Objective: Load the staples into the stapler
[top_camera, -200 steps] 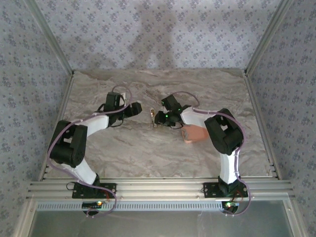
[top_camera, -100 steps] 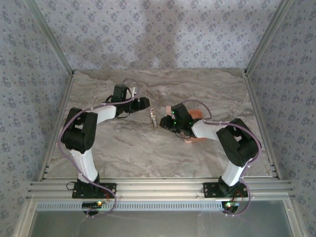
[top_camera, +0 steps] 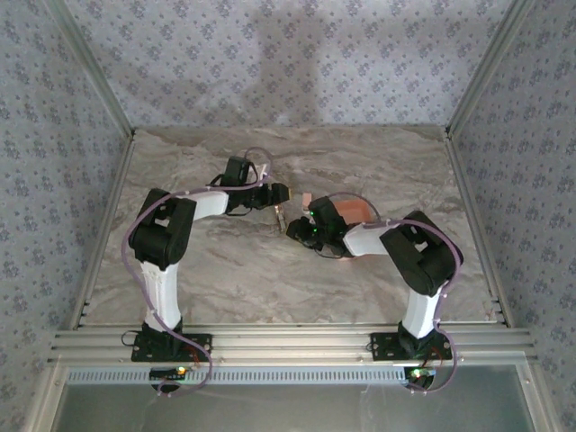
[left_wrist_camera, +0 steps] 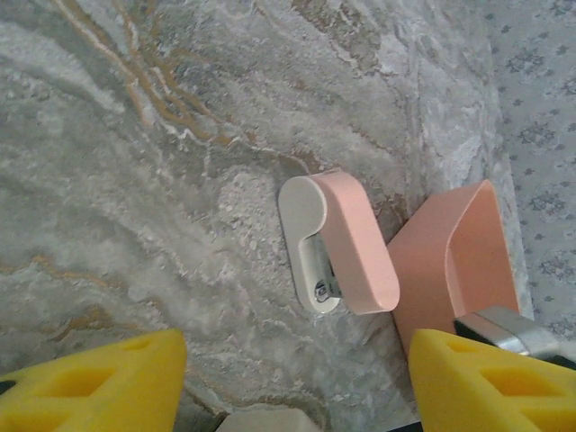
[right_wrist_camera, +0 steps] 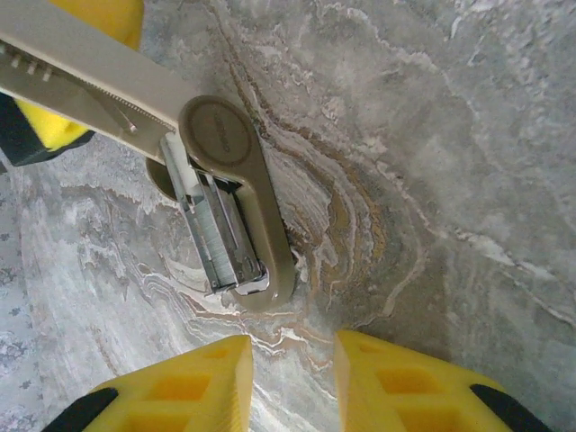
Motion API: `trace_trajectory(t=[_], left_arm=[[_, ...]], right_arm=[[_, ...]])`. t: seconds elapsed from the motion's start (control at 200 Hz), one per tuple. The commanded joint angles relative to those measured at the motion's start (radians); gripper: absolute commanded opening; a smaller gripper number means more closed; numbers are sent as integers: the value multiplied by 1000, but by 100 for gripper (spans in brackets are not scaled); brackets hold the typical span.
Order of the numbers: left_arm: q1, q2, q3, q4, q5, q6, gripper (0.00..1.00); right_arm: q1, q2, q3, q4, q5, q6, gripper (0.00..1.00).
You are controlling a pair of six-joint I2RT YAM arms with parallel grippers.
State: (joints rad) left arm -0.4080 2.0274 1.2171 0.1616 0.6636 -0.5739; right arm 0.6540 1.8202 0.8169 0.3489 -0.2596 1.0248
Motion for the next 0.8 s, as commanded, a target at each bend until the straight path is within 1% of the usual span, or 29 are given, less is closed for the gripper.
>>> trace_trajectory(t=[0.0, 0.245, 0.475, 0.645, 0.795], left_arm=[[-2, -5, 6, 49, 34, -11, 64], [-15, -69, -57, 113, 56, -10, 63], [-47, -108, -73, 131, 87, 10, 57], [-68, -144, -89, 81, 87, 56, 53], [-72, -163, -129, 43, 76, 90, 51]], right_arm=[[-6, 34, 28, 9, -15, 9, 30], [-8, 65, 43, 12, -33, 0, 26], [-17, 57, 37, -8, -29, -18, 22], [-22, 57, 36, -14, -26, -27, 20], [-25, 54, 36, -21, -25, -34, 20]])
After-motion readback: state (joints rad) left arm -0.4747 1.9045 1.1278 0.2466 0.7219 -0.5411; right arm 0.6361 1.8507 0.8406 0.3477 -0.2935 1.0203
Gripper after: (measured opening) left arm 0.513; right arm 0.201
